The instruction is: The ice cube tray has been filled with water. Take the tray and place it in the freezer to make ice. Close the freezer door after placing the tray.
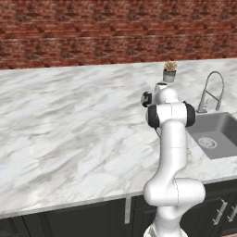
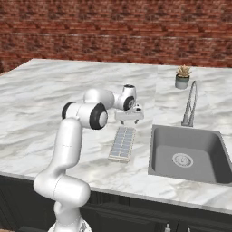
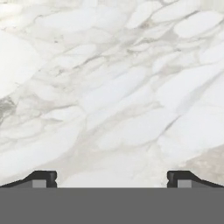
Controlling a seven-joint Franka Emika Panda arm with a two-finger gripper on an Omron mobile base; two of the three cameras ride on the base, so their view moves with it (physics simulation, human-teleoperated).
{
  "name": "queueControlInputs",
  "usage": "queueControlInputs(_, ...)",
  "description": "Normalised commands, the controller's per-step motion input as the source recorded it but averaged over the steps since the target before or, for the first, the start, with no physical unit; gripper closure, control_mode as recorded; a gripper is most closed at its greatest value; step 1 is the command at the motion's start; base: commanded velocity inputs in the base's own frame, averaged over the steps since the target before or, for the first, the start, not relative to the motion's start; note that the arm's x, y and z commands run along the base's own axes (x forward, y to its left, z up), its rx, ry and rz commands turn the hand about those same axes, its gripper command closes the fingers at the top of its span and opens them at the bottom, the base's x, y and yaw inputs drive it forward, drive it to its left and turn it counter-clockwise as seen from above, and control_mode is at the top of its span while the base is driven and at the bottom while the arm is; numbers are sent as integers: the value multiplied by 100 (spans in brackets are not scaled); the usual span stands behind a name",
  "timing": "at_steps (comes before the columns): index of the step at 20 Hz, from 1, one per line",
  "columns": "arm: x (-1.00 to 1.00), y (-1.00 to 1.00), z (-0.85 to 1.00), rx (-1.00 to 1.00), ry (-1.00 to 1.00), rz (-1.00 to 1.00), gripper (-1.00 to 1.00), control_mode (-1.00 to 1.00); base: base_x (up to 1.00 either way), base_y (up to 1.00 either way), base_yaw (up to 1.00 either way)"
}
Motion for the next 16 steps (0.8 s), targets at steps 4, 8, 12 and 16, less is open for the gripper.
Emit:
queueControlInputs(4, 31, 0, -29, 0, 1, 9, -100, -100, 0, 0, 0)
queueControlInputs(8, 8, 0, -35, 0, 1, 11, -100, -100, 0, 0, 0)
queueControlInputs(12, -24, -1, -36, 0, 6, 8, -100, -100, 0, 0, 0)
queueControlInputs(16, -91, -2, -42, 0, 7, 4, -100, -100, 0, 0, 0)
